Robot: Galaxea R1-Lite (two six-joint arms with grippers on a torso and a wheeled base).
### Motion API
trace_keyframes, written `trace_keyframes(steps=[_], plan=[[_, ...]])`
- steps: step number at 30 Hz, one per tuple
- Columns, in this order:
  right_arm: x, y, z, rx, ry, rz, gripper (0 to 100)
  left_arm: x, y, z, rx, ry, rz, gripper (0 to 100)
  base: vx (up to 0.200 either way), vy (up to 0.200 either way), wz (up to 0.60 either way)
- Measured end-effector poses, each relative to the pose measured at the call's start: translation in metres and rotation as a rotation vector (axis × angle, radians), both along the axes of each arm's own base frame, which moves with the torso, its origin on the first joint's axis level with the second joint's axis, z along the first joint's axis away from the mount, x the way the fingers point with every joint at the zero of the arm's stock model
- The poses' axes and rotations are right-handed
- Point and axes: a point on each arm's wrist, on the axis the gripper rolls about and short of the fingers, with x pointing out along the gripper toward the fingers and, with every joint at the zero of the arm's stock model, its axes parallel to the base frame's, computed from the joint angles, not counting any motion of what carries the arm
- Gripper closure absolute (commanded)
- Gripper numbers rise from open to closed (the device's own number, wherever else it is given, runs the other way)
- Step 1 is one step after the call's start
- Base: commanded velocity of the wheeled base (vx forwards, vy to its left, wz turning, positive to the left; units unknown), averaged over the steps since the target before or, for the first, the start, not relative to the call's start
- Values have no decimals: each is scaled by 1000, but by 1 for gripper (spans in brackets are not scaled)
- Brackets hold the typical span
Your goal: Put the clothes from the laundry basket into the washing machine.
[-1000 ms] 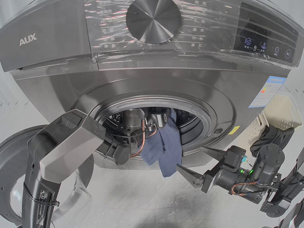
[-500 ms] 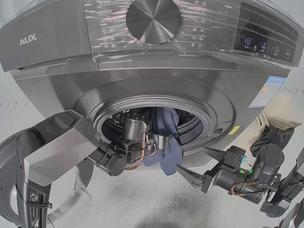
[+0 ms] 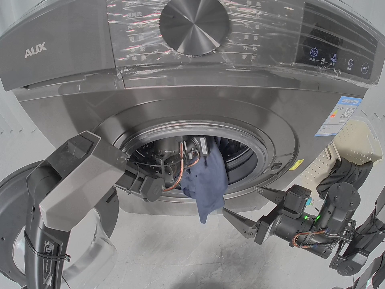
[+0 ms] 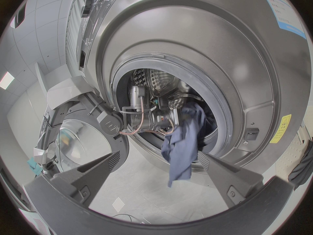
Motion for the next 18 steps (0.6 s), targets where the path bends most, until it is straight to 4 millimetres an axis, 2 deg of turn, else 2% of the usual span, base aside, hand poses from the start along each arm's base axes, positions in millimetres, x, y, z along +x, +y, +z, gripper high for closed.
trace_keyframes(steps=[1, 2, 6, 10, 18], plan=[[0, 0, 0, 0, 0, 0, 0, 3, 1, 3, -14, -14, 11, 100, 0, 0, 0], [0, 0, 0, 0, 0, 0, 0, 6, 2, 7, -31, -30, 23, 0, 0, 0, 0], [0, 0, 0, 0, 0, 0, 0, 12, 4, 11, -62, -51, 40, 0, 0, 0, 0], [0, 0, -1, -2, 2, 0, 0, 10, 4, 5, -54, -28, 36, 0, 0, 0, 0], [0, 0, -1, -3, 3, 0, 0, -15, 6, -17, 48, 130, -24, 0, 0, 0, 0]])
